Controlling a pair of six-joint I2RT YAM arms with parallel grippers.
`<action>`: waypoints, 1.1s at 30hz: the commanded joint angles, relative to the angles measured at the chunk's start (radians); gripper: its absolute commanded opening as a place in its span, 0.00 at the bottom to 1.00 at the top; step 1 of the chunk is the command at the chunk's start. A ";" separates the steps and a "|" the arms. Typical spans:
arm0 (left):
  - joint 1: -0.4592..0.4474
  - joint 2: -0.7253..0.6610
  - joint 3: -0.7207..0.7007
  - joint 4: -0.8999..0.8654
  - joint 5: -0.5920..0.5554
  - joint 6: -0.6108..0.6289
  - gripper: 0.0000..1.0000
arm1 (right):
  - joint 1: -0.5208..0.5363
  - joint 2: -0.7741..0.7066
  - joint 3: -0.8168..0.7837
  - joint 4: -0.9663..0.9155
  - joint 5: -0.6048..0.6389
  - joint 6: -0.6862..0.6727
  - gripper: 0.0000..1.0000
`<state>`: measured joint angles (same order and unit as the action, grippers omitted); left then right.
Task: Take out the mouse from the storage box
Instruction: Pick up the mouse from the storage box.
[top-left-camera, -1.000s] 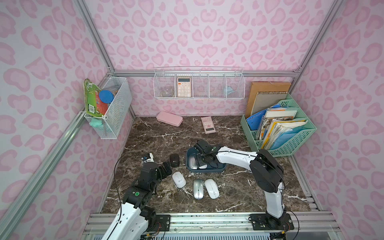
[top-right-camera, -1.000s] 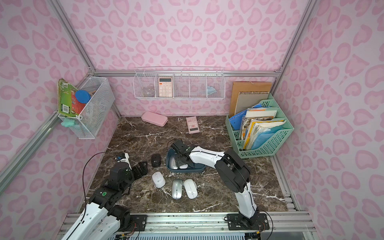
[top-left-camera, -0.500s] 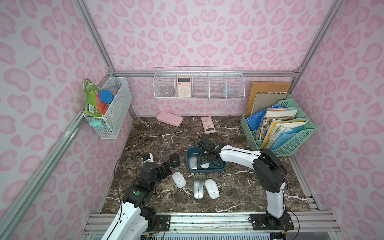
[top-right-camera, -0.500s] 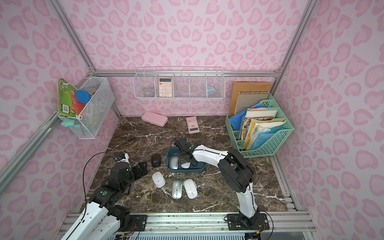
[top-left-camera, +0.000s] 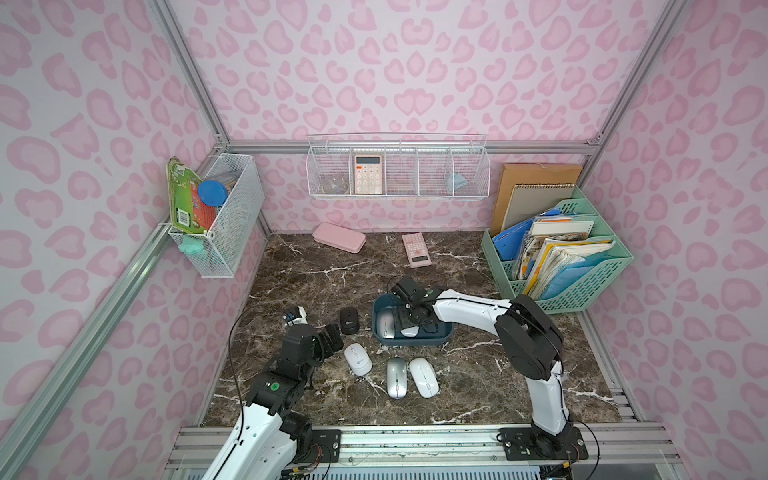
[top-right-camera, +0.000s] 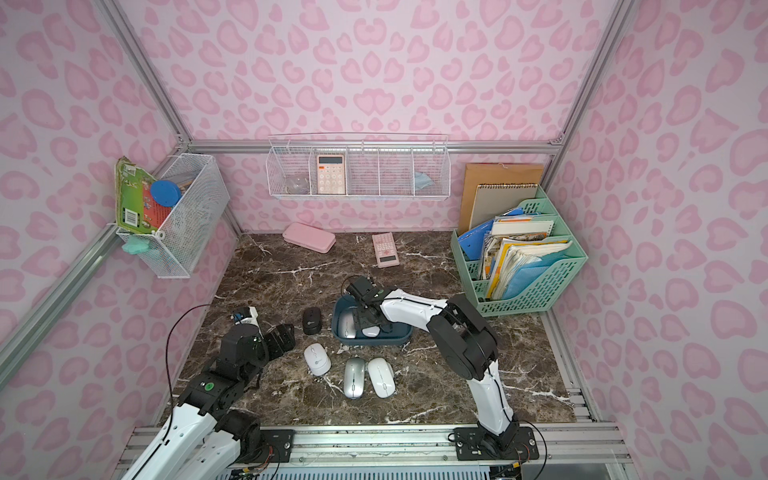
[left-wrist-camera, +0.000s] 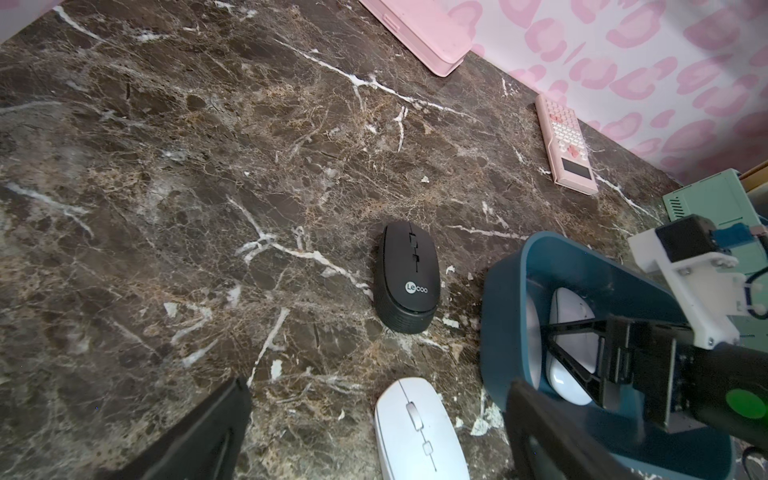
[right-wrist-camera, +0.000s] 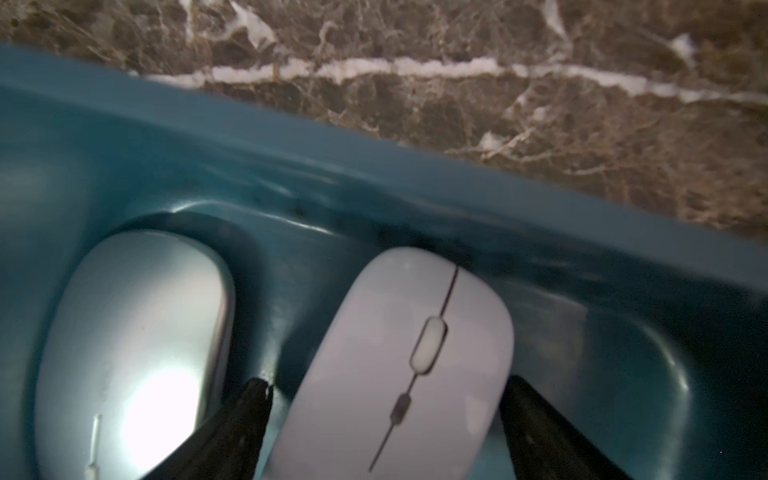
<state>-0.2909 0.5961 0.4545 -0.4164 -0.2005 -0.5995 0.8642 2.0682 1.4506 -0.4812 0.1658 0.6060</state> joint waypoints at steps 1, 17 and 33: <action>0.001 -0.002 0.006 0.006 -0.013 0.004 0.99 | 0.008 0.005 0.014 -0.017 -0.007 0.019 0.85; 0.000 -0.031 0.005 -0.007 -0.010 0.003 0.99 | 0.027 -0.004 0.027 -0.025 0.037 -0.011 0.58; 0.000 -0.014 0.008 -0.002 -0.014 0.008 0.99 | 0.034 -0.142 0.021 -0.037 0.073 -0.055 0.55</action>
<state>-0.2928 0.5827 0.4545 -0.4183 -0.2039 -0.5995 0.8948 1.9537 1.4693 -0.5030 0.2131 0.5640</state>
